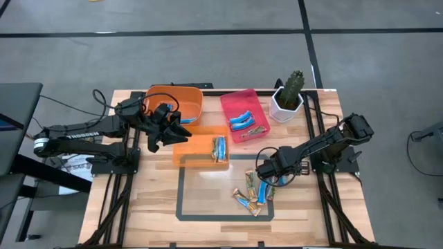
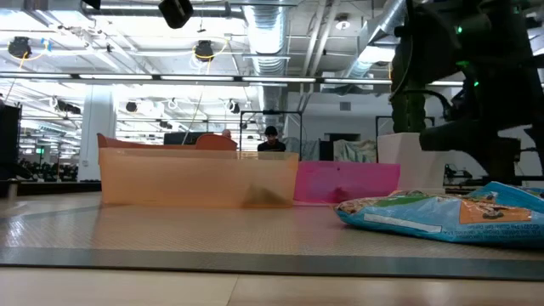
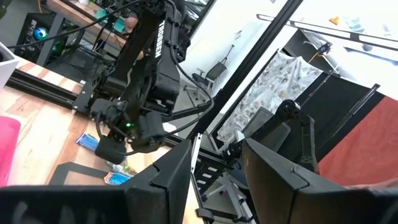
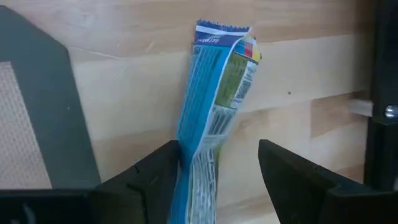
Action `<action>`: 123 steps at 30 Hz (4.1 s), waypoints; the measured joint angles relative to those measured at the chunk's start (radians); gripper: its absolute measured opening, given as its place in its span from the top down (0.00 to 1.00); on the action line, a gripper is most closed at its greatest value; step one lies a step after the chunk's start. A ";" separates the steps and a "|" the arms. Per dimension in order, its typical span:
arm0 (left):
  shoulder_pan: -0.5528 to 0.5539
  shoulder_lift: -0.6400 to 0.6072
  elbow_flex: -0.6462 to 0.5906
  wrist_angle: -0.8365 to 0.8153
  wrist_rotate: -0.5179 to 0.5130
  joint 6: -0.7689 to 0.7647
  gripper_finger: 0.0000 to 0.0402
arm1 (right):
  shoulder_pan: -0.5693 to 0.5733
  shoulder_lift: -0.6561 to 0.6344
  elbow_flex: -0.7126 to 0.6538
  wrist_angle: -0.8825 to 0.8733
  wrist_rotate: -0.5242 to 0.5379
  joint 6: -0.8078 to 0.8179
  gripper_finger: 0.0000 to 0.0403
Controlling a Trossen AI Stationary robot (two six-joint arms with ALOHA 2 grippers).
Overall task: Pick and place Granola Bars by type
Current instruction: Put the blue granola bar into the top orange bin
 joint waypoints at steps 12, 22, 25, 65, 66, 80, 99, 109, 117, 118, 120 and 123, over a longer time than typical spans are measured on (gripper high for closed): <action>0.000 0.000 0.000 0.000 -0.001 0.000 0.66 | -0.019 -0.005 -0.092 0.174 0.003 0.016 0.54; 0.000 0.000 0.000 0.000 -0.001 0.000 0.66 | -0.019 -0.002 -0.096 0.183 0.006 0.019 0.73; 0.000 0.000 0.000 0.000 -0.001 0.000 0.66 | -0.019 -0.002 -0.097 0.183 0.006 0.020 0.77; 0.000 0.000 -0.001 -0.003 -0.012 0.000 0.66 | 0.002 -0.102 0.174 0.069 0.377 0.042 0.94; 0.000 0.000 -0.001 -0.005 -0.017 0.000 0.66 | 0.002 -0.118 0.186 0.070 0.414 0.041 0.94; 0.000 0.001 -0.001 -0.048 -0.080 -0.001 0.66 | -0.080 -0.214 0.385 0.340 0.731 -0.556 0.94; 0.000 0.000 -0.001 -0.031 -0.326 -0.038 0.66 | -0.203 -0.210 0.415 1.009 0.460 -1.199 0.93; 0.000 0.000 -0.001 0.021 -0.375 -0.025 0.66 | -0.246 -0.210 0.415 1.041 0.411 -1.240 0.93; 0.000 0.001 -0.001 0.047 -0.375 -0.023 0.66 | -0.254 -0.178 0.418 1.094 0.387 -1.242 0.93; 0.000 0.003 -0.001 0.049 -0.375 -0.023 0.66 | -0.254 -0.163 0.418 1.117 0.366 -1.243 0.93; 0.000 0.008 -0.001 0.049 -0.375 -0.023 0.66 | -0.254 -0.128 0.414 1.164 0.317 -1.258 0.93; 0.001 0.008 -0.001 0.060 -0.375 -0.022 0.66 | -0.254 -0.068 0.453 1.196 0.258 -1.261 0.93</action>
